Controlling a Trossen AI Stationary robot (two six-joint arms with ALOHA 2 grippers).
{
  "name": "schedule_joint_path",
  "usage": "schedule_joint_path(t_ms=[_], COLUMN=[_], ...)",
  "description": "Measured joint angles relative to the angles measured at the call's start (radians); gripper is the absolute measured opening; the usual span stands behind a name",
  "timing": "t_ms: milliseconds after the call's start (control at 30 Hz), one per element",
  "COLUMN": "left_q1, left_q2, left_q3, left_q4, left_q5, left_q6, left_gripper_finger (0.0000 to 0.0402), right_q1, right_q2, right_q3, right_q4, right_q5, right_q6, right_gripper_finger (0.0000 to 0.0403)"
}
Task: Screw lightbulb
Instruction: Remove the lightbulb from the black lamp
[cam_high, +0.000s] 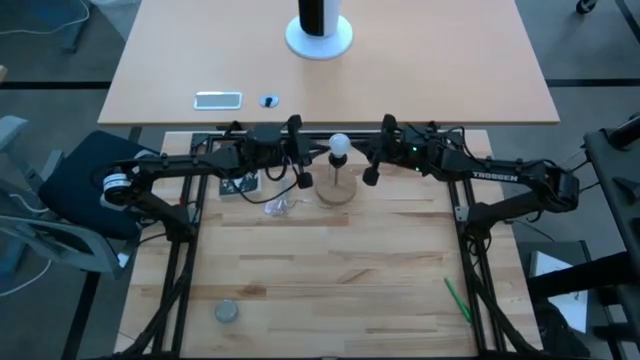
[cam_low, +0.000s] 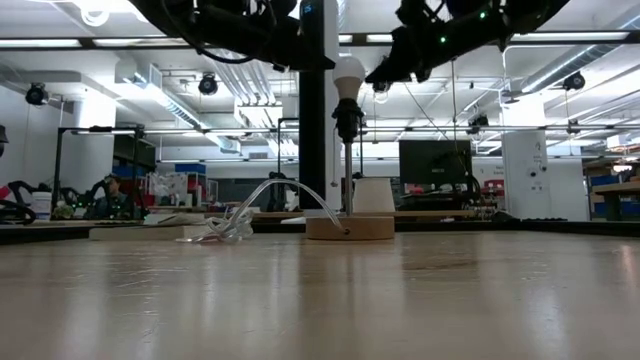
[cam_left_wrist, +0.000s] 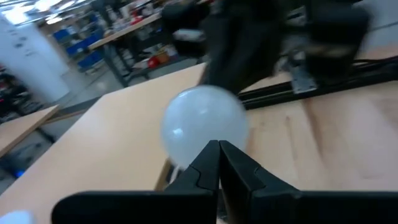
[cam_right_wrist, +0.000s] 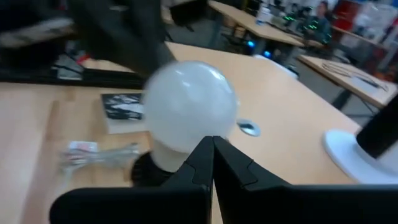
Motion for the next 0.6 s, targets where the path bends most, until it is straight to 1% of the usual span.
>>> schedule_joint_path(t_ms=[67, 133, 233, 367, 467, 533, 600], left_q1=[-0.001, -0.001, -0.001, -0.002, -0.002, -0.001, 0.0], left_q2=[0.0, -0.001, -0.007, -0.013, -0.015, -0.014, -0.006], left_q3=[0.0, 0.0, 0.0, 0.0, 0.0, 0.0, 0.0], left_q4=[-0.004, -0.015, -0.023, -0.028, -0.025, -0.011, 0.019], left_q5=[0.033, 0.04, 0.031, -0.002, -0.042, -0.069, -0.082], left_q6=[0.0, -0.002, -0.007, -0.011, -0.006, 0.004, 0.024], left_gripper_finger=[0.0, 0.0, 0.0, 0.0, 0.0, 0.0, 0.0], right_q1=[-0.002, -0.002, 0.0, 0.002, 0.005, 0.006, 0.008], right_q2=[0.008, 0.012, 0.004, -0.033, -0.065, -0.073, -0.071], right_q3=[0.0, 0.0, 0.0, 0.0, 0.0, 0.0, 0.0], right_q4=[-0.003, -0.01, -0.015, -0.084, -0.123, -0.116, -0.092], right_q5=[0.022, 0.026, 0.023, 0.022, -0.044, -0.088, -0.096], right_q6=[0.004, 0.004, 0.004, 0.009, 0.004, 0.005, 0.004], right_gripper_finger=[0.0, 0.0, 0.0, 0.0, 0.0, 0.0, 0.0])
